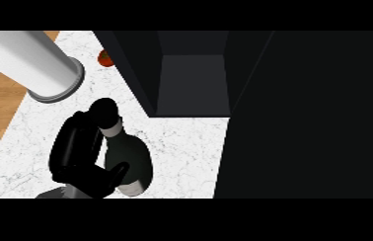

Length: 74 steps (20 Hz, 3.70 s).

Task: Pick up the wine, place it into the cabinet and close the cabinet

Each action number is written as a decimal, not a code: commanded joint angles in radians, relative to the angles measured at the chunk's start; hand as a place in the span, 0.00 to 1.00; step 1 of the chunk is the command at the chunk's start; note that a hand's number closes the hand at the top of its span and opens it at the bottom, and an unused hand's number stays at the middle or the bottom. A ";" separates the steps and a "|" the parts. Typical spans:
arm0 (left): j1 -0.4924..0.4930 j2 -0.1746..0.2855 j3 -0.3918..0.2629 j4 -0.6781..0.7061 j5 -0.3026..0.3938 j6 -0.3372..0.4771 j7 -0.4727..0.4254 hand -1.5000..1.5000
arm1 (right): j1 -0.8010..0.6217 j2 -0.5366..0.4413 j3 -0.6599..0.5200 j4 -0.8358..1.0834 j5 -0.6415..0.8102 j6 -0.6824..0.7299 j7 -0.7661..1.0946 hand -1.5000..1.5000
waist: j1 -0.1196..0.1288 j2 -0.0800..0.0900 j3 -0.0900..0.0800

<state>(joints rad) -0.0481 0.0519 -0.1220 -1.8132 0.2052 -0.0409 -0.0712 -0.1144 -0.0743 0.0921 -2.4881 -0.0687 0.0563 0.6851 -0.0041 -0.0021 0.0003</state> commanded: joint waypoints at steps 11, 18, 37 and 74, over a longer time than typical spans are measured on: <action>-0.250 -0.052 -0.235 0.014 -0.026 0.348 0.150 1.00 | 0.091 -0.005 -0.053 -0.141 -0.131 0.046 0.024 0.00 | -0.006 0.000 0.000; -0.420 -0.052 -0.357 0.099 -0.070 0.575 0.184 1.00 | -0.022 -0.001 -0.064 -0.052 -0.108 0.027 0.041 0.00 | -0.004 0.001 0.000; -0.495 -0.052 -0.385 0.360 0.104 0.717 -0.041 1.00 | 0.056 0.020 -0.008 -0.126 -0.066 0.054 0.044 0.00 | -0.011 0.002 -0.001; -0.722 -0.052 -0.122 0.968 0.188 0.504 -0.337 1.00 | -0.002 0.002 -0.083 -0.035 -0.117 0.057 0.015 0.00 | -0.011 0.005 0.000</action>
<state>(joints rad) -0.7013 0.0032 -0.2814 -0.9320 0.3691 0.4983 -0.4155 -0.0969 -0.0527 0.0660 -2.4809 -0.0794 0.1106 0.6635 -0.0127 0.0013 -0.0002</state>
